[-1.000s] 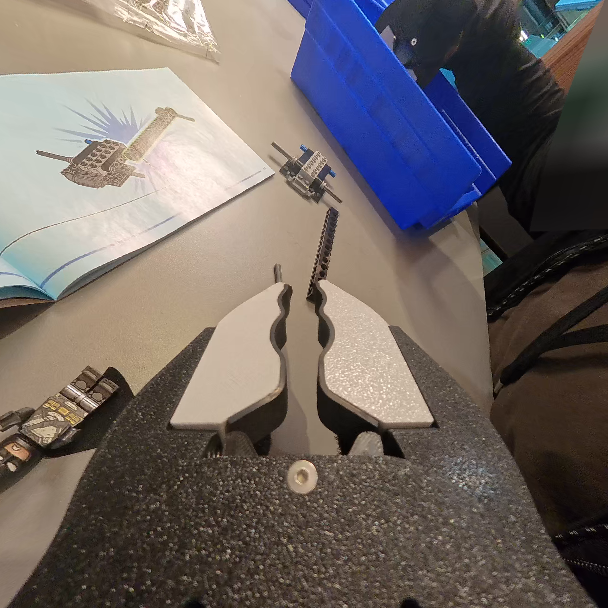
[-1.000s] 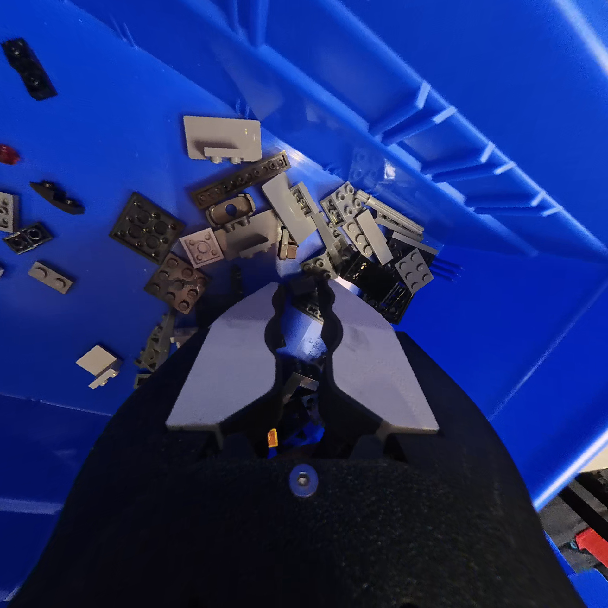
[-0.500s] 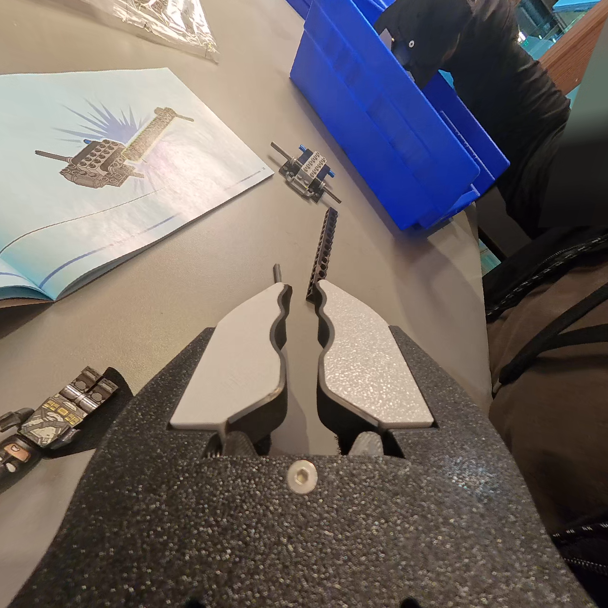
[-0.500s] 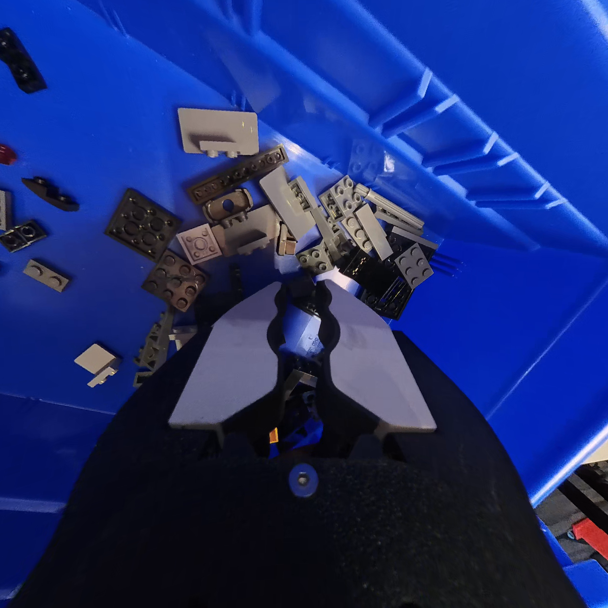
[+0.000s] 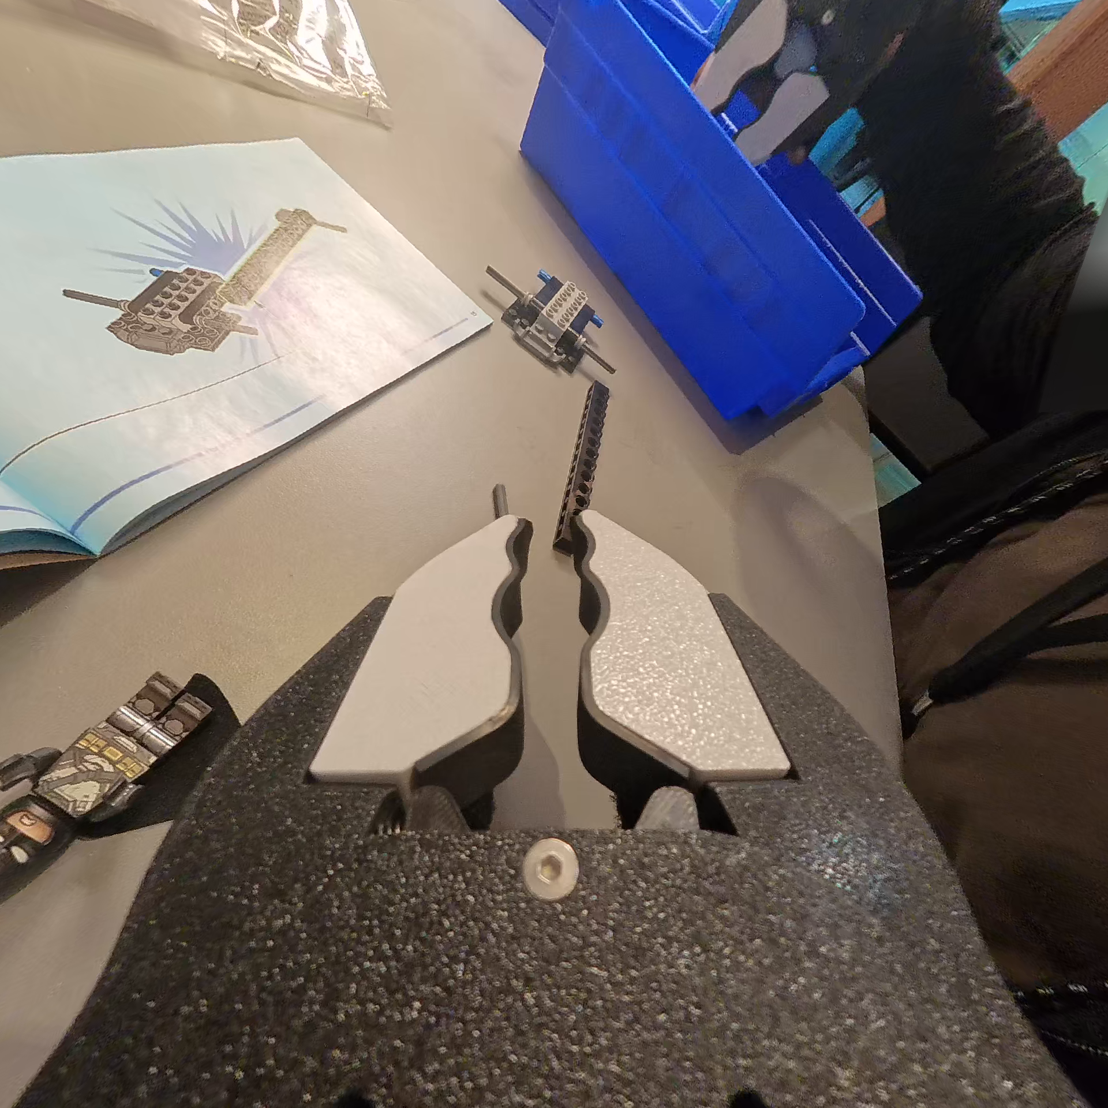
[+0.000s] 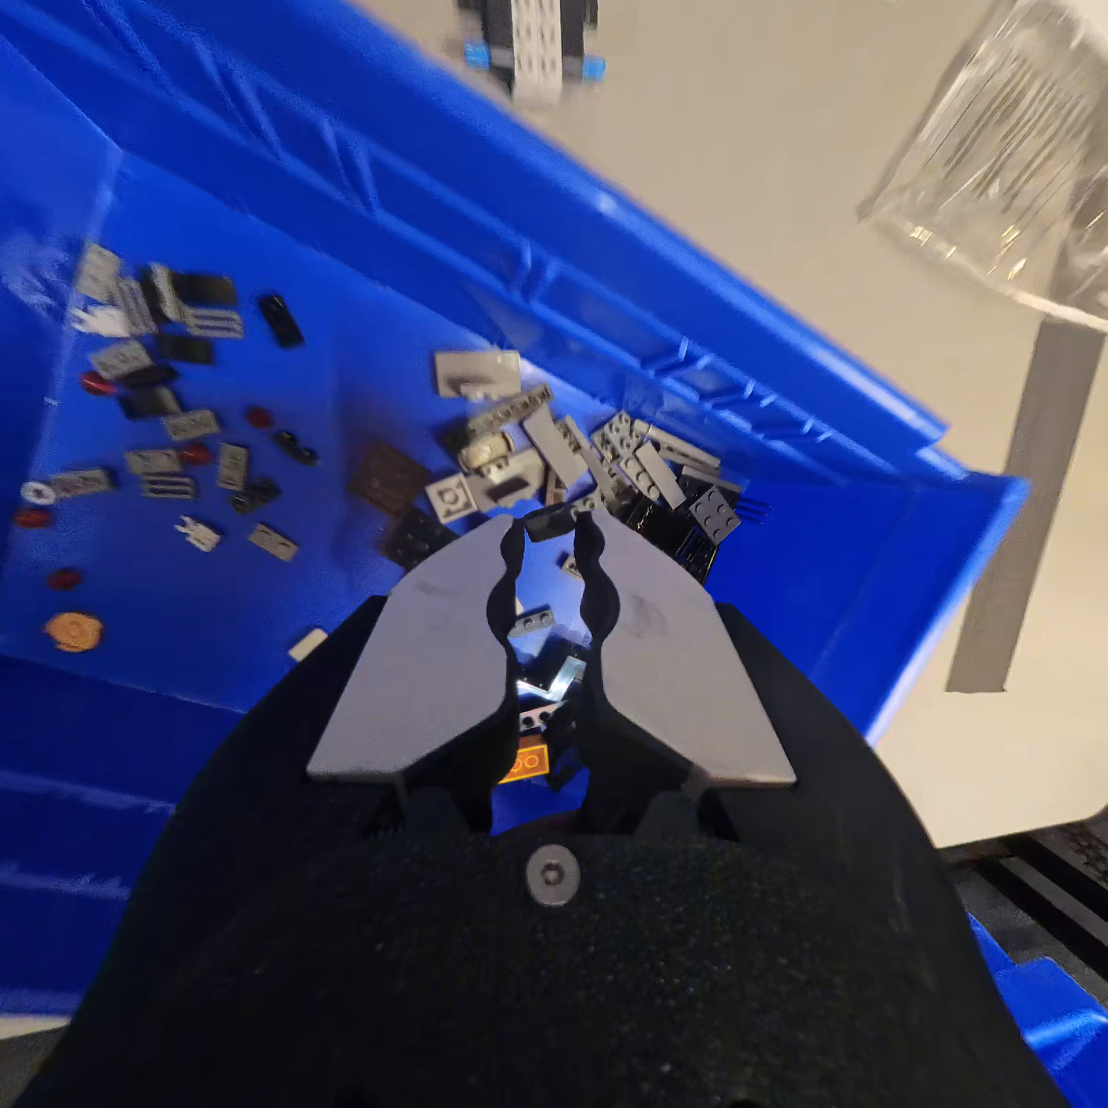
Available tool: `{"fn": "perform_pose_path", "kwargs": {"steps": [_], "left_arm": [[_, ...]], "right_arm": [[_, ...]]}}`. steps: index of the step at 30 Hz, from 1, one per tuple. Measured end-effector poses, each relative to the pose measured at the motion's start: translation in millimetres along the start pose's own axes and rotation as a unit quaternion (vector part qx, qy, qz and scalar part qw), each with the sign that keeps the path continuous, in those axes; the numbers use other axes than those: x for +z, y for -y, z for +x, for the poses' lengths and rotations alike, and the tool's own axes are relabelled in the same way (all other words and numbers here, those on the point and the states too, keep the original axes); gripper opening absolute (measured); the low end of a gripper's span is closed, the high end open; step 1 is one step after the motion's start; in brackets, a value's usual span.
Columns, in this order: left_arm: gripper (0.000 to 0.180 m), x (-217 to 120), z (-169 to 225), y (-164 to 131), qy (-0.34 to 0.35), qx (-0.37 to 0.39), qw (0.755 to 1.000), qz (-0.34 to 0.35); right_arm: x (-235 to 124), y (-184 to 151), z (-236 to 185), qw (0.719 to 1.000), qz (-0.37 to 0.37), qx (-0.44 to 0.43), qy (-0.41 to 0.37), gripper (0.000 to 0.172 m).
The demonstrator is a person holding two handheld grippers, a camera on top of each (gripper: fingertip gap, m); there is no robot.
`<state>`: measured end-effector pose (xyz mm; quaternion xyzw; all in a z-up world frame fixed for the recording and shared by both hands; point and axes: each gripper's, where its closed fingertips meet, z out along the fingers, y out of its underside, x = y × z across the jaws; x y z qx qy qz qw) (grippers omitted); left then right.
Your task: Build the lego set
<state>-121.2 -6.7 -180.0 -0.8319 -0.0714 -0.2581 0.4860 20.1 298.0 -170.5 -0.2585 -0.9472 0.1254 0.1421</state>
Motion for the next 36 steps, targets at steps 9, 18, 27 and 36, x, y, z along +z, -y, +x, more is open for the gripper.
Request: {"fn": "perform_pose_path", "kwargs": {"steps": [9,18,27,36], "left_arm": [[0.014,-12.8,8.2,5.9,0.007,0.030,0.999,0.042],[0.013,-50.4,17.5,-30.1,0.045,0.001,0.998,0.035],[0.013,-62.8,24.3,-46.4,0.064,0.014,0.998,0.020],[0.013,-57.6,25.0,-47.4,0.056,0.014,0.998,0.009]], "right_arm": [[-49.1,127.1,-25.5,0.997,0.059,-0.050,-0.030,0.017],[33.1,270.5,-78.7,0.997,0.076,-0.029,0.007,0.017],[116.6,299.9,-112.6,0.994,0.061,0.090,0.028,0.017],[132.8,299.6,-117.1,0.986,0.099,0.134,0.011,0.019]]}}
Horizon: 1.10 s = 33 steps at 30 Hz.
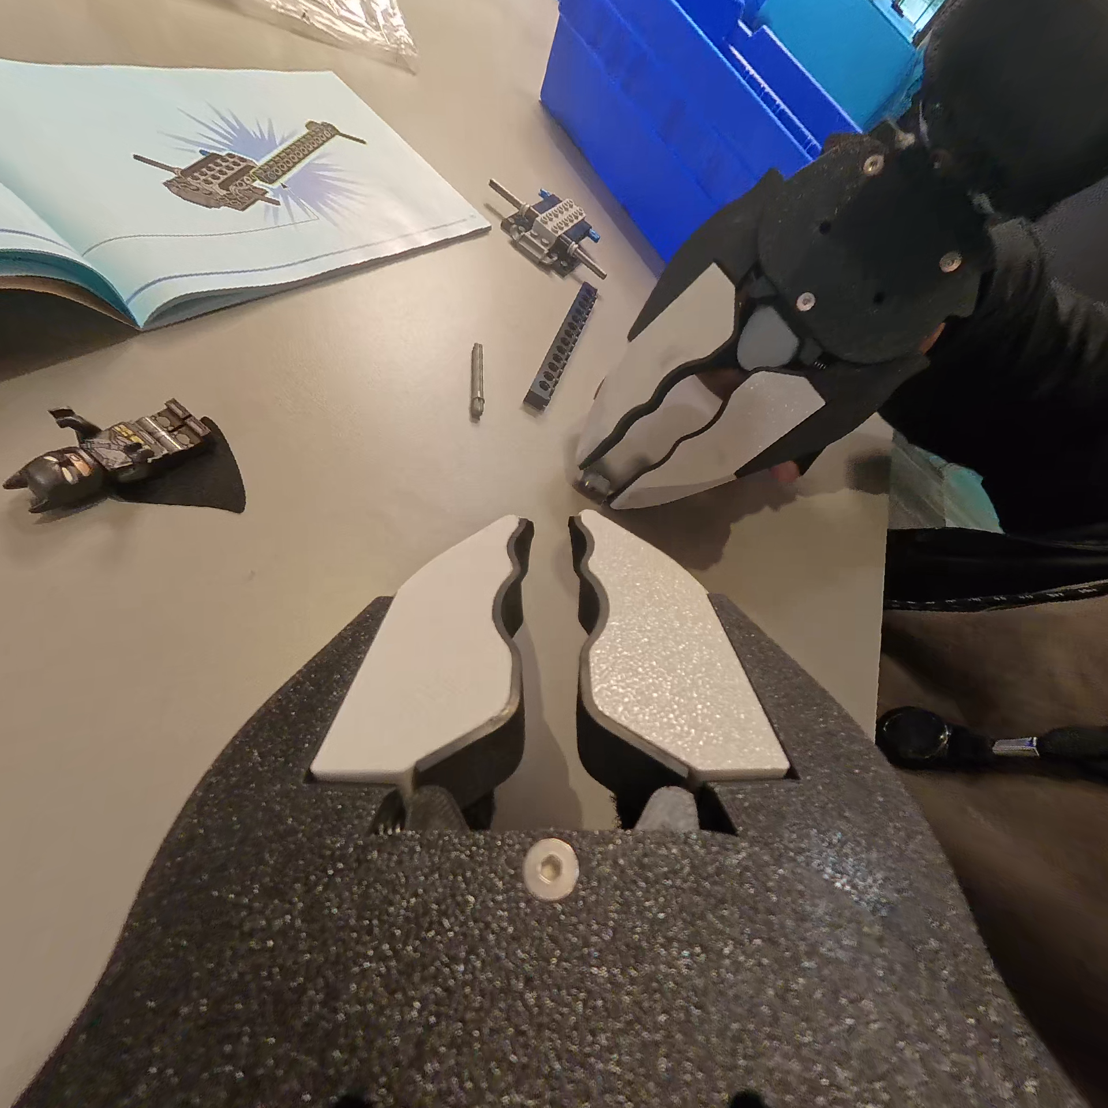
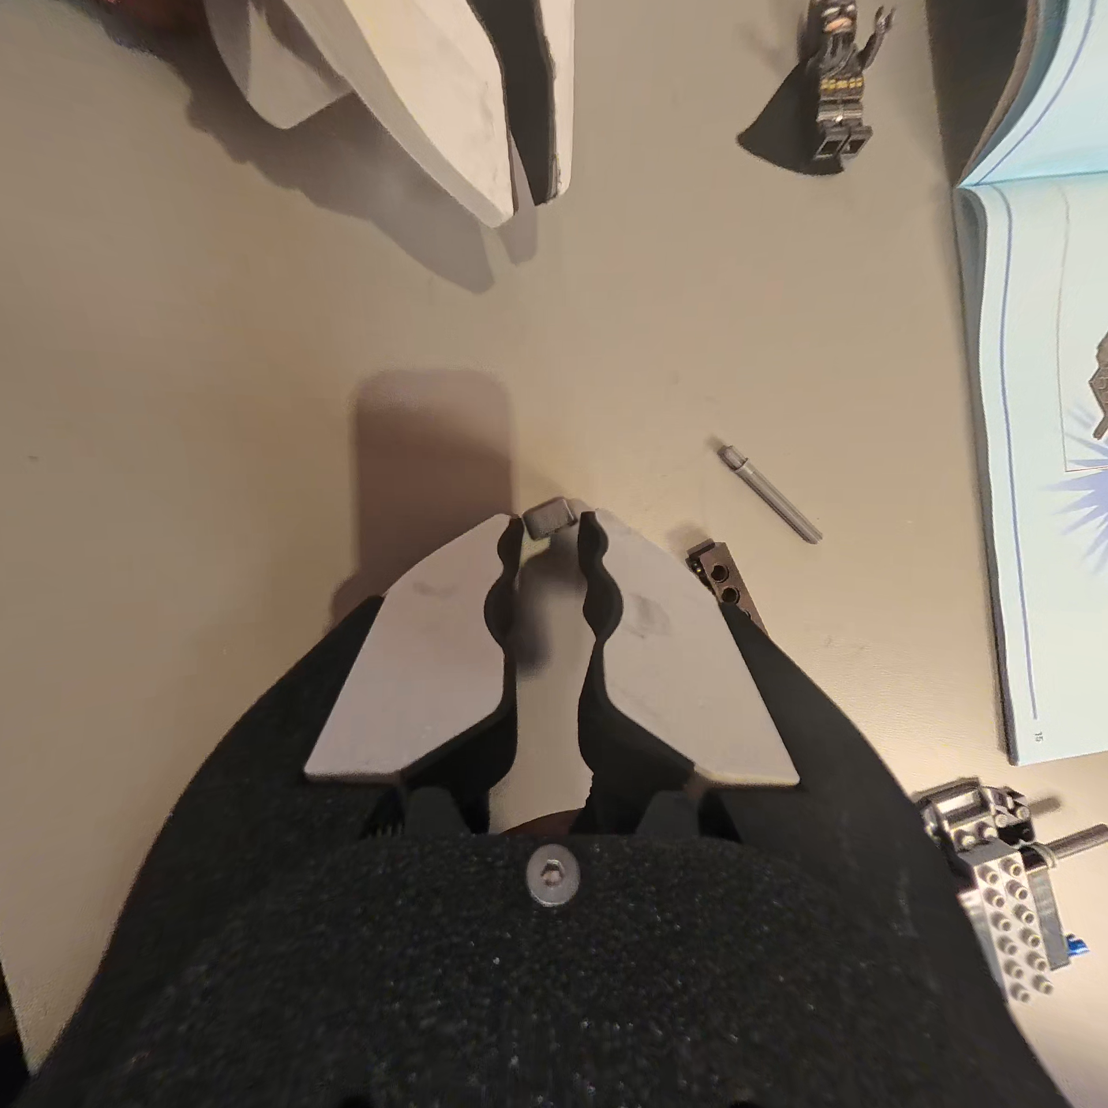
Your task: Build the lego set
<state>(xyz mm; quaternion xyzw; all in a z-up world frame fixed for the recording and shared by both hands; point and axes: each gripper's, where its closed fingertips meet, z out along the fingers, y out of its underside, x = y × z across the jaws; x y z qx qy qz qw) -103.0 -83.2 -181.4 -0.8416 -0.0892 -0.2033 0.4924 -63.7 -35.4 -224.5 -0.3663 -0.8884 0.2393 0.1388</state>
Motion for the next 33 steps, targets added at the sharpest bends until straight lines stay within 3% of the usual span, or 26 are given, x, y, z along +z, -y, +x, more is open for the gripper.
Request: {"fn": "perform_pose_path", "kwargs": {"steps": [5,11,16,19,26,33], "left_arm": [[0.013,-3.0,-5.6,11.5,-0.002,-0.006,0.999,0.031],[0.014,7.8,-18.8,39.0,0.027,0.048,0.997,0.061],[0.016,35.6,-28.7,63.8,0.033,0.123,0.990,0.065],[0.020,54.0,-21.7,78.8,0.003,0.159,0.984,0.075],[0.017,85.6,-3.6,112.3,-0.016,0.249,0.958,0.144],[0.013,56.3,5.0,114.6,-0.037,0.231,0.948,0.215]], "right_arm": [[-7.5,13.9,2.7,0.997,0.074,0.017,-0.014,0.021],[-9.0,49.5,-3.8,0.985,0.170,-0.008,-0.022,0.021],[2.1,51.8,-20.1,0.983,0.179,-0.033,0.007,0.021],[-0.8,48.5,-20.6,0.982,0.186,-0.040,0.006,0.021],[-20.4,47.4,5.8,0.965,0.247,0.080,0.036,0.018],[-28.3,44.4,24.9,0.941,0.281,0.175,0.070,0.015]]}}
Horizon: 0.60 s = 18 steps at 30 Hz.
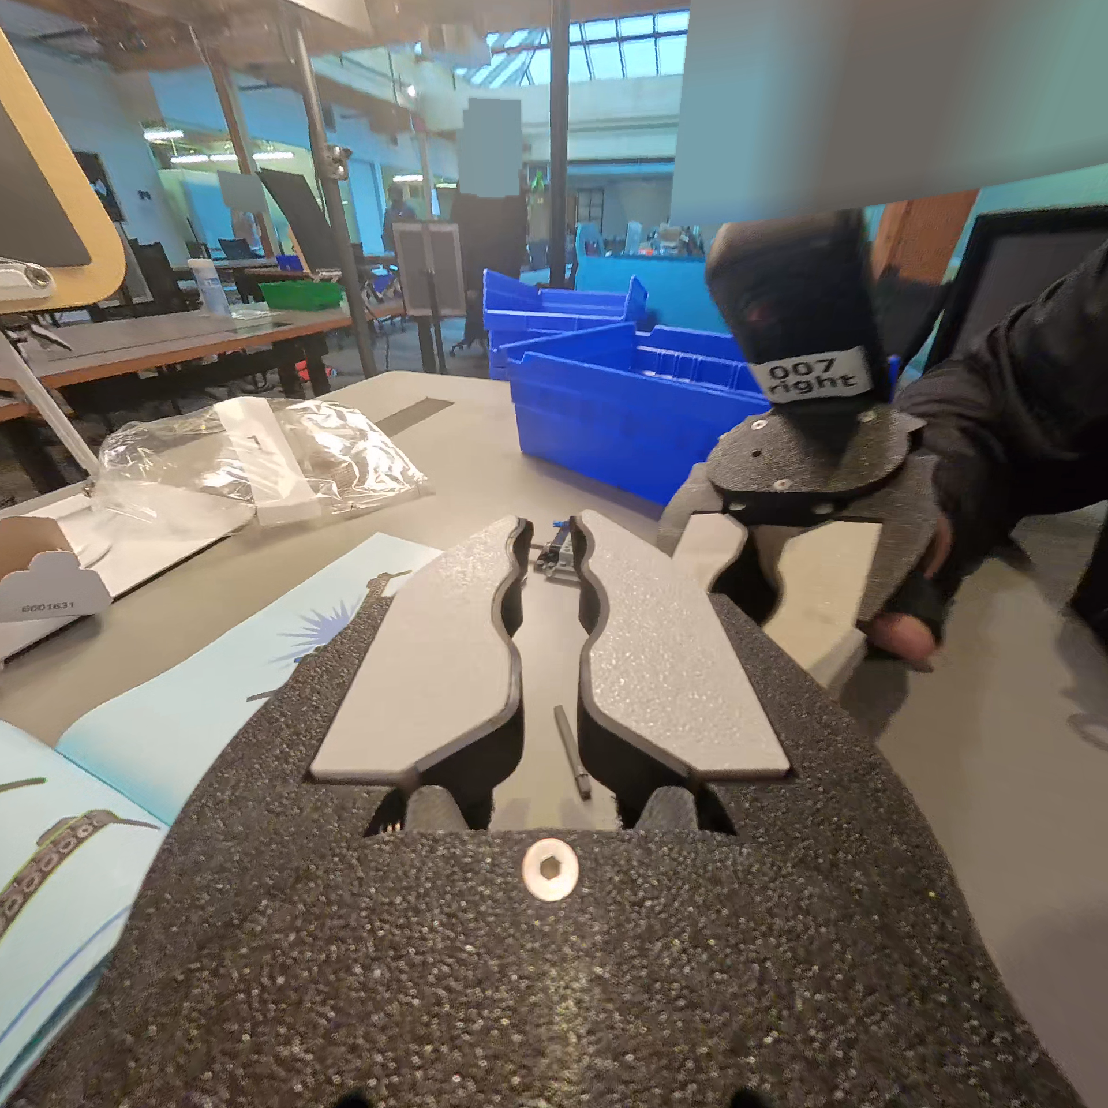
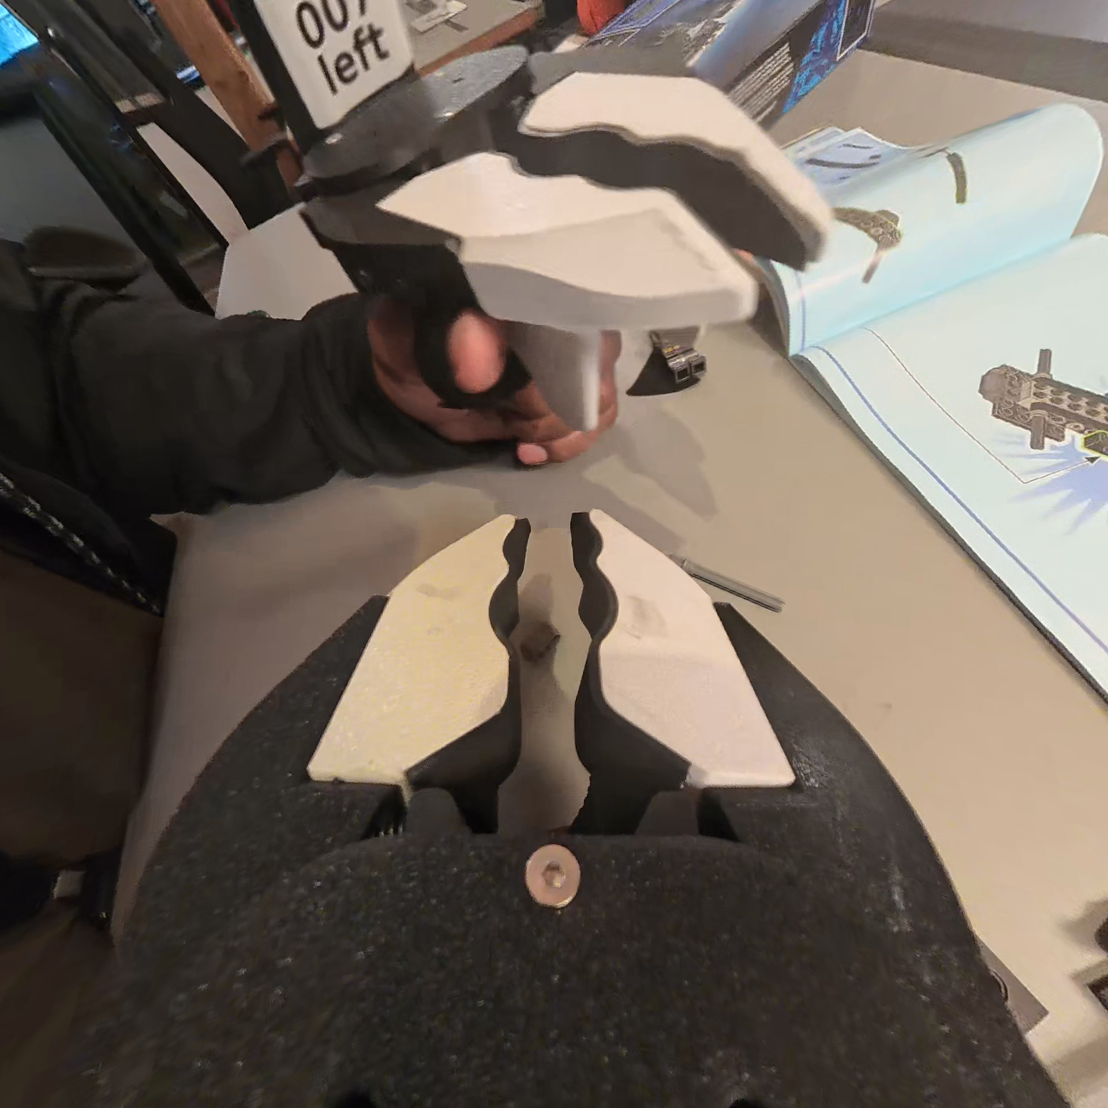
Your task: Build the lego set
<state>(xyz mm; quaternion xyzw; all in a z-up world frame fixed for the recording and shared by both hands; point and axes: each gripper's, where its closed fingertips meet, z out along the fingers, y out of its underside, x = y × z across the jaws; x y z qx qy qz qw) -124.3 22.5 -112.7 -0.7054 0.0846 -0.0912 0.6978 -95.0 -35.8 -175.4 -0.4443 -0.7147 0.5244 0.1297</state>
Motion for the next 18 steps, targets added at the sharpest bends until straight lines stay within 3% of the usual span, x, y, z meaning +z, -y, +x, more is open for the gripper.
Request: {"fn": "perform_pose_path", "kwargs": {"steps": [18], "left_arm": [[0.013,-10.3,7.0,0.9,-0.010,-0.033,0.999,0.006]], "right_arm": [[-1.6,0.5,4.3,1.000,0.005,0.004,-0.016,0.015]]}}
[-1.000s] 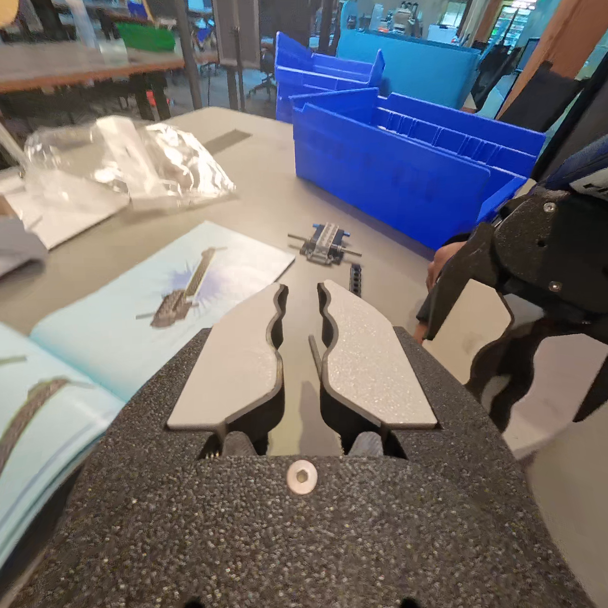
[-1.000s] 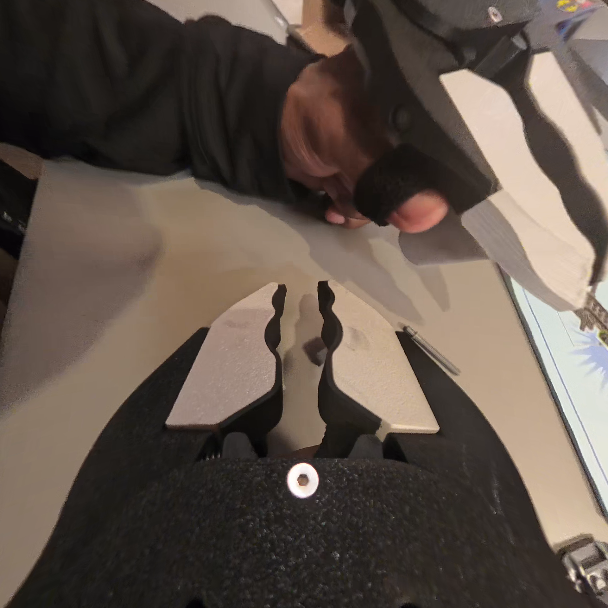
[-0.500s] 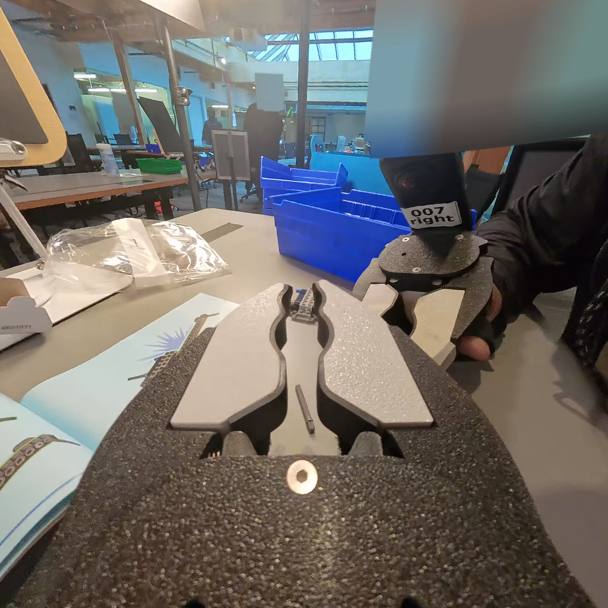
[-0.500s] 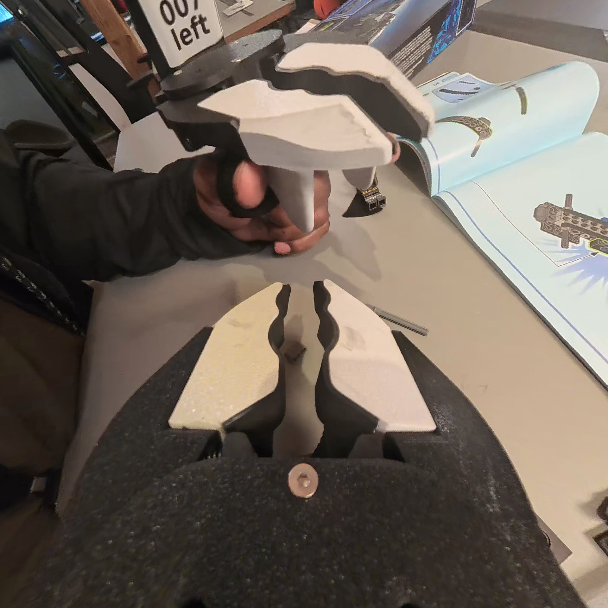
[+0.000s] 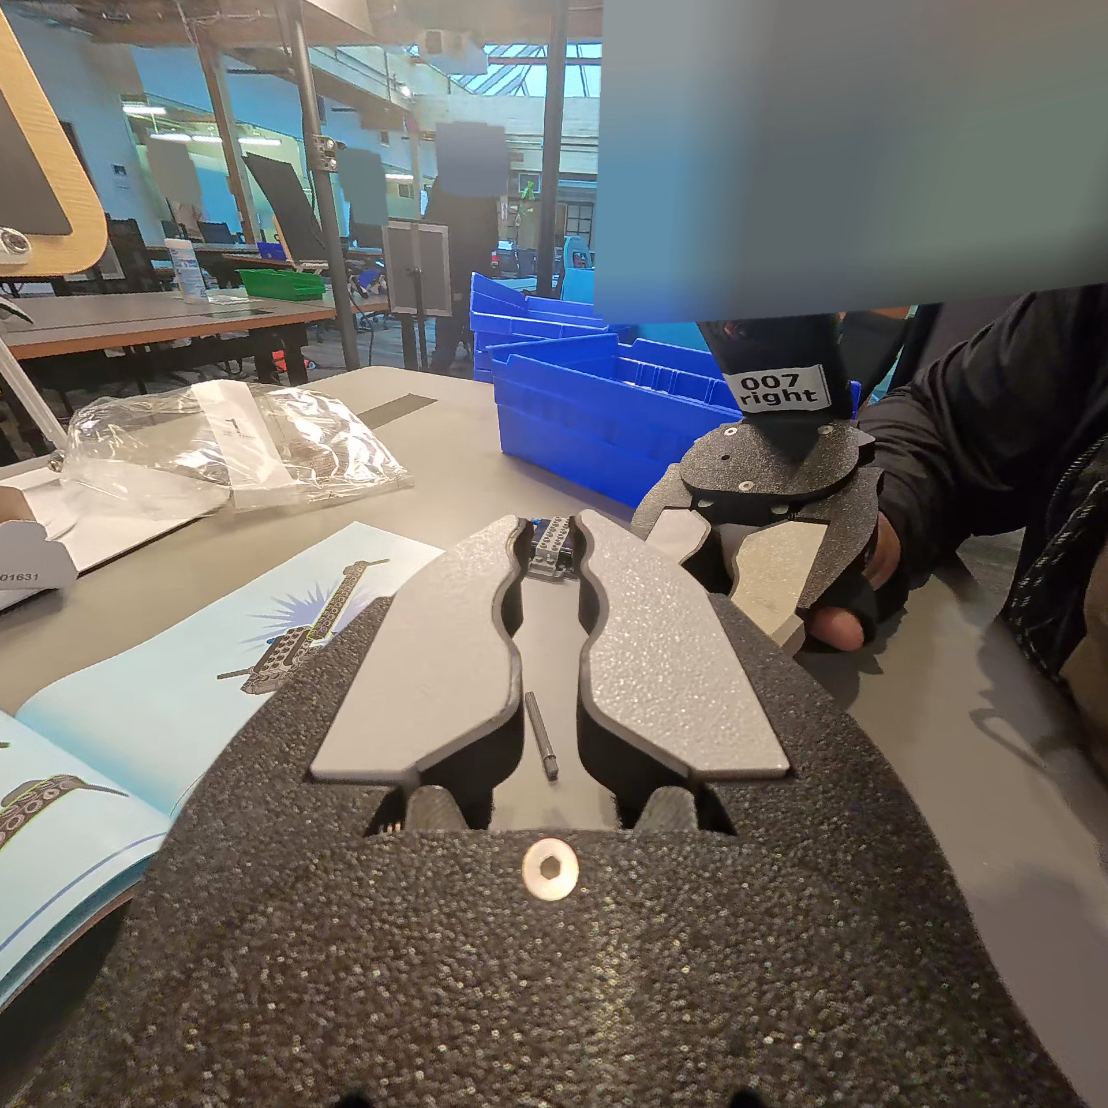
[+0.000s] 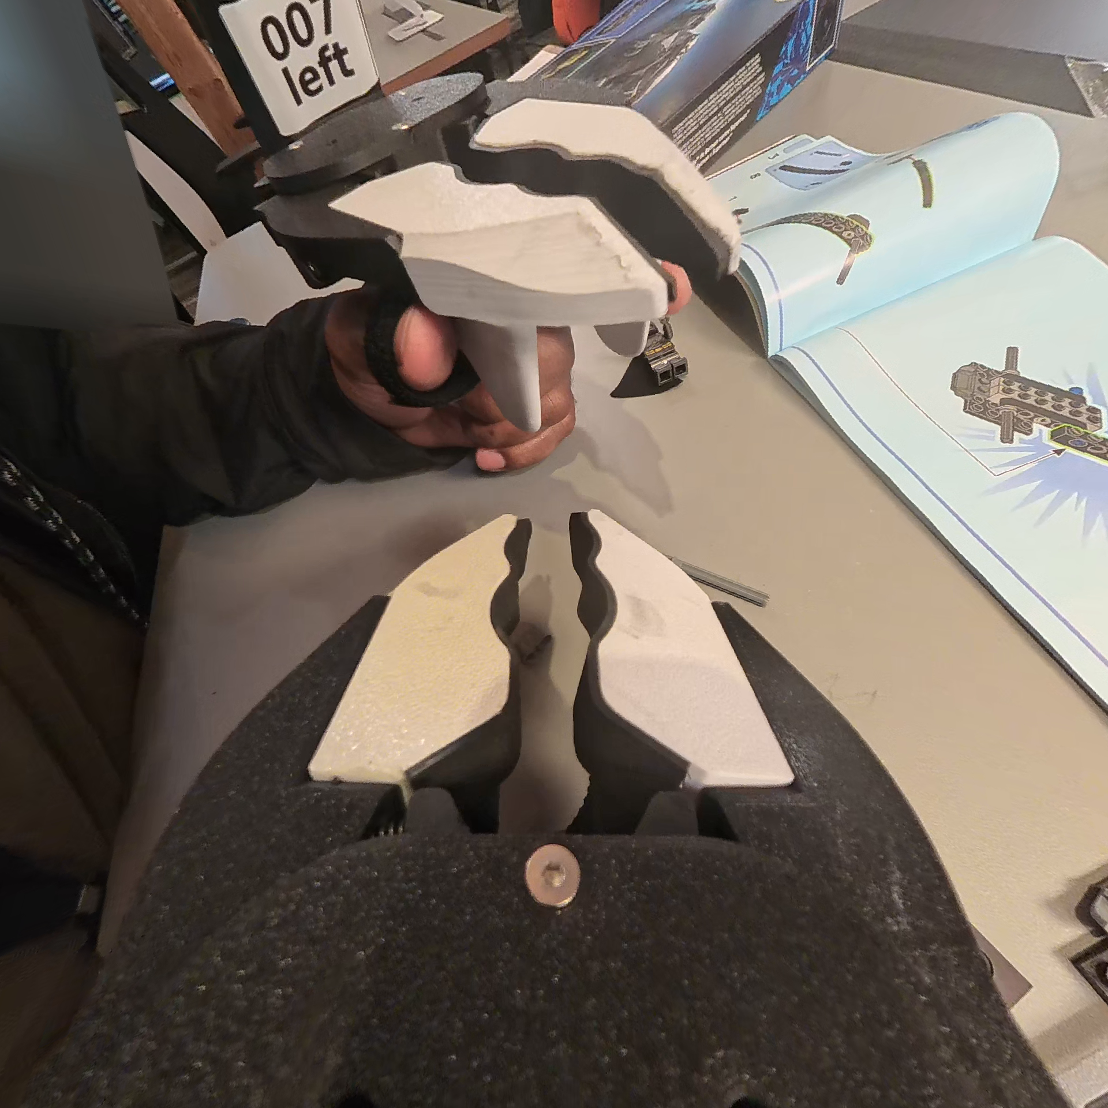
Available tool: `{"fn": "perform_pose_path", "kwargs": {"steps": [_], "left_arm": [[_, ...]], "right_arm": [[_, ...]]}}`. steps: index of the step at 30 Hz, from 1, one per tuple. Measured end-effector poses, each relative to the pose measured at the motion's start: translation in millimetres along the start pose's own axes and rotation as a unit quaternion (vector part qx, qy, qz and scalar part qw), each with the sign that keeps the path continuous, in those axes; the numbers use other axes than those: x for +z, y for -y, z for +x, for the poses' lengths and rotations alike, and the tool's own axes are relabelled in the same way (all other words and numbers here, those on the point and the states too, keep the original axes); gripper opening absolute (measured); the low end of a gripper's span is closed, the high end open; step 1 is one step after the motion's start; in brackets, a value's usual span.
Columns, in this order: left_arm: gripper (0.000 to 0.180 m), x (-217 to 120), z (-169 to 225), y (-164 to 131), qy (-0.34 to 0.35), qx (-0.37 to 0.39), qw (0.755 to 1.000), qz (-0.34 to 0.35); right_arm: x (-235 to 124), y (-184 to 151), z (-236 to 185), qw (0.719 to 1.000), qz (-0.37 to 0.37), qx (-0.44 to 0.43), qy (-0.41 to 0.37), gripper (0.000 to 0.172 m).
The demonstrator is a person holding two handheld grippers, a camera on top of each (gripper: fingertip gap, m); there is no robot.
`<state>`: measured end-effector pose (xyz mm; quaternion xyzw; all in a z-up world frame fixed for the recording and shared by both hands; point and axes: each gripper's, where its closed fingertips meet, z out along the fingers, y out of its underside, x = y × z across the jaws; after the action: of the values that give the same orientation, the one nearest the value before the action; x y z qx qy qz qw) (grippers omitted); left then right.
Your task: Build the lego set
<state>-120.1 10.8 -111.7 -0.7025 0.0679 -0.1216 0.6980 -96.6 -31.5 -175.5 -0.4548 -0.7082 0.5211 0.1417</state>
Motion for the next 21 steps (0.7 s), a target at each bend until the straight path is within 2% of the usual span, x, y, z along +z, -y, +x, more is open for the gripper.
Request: {"fn": "perform_pose_path", "kwargs": {"steps": [13,21], "left_arm": [[0.009,-1.1,-2.6,-0.1,0.004,-0.019,1.000,0.001],[0.005,-1.7,-3.9,0.3,0.003,-0.026,1.000,0.004]], "right_arm": [[-1.0,0.0,3.8,1.000,0.002,0.005,-0.013,0.001],[-0.4,-1.1,2.5,1.000,-0.003,-0.002,-0.014,0.001]]}}
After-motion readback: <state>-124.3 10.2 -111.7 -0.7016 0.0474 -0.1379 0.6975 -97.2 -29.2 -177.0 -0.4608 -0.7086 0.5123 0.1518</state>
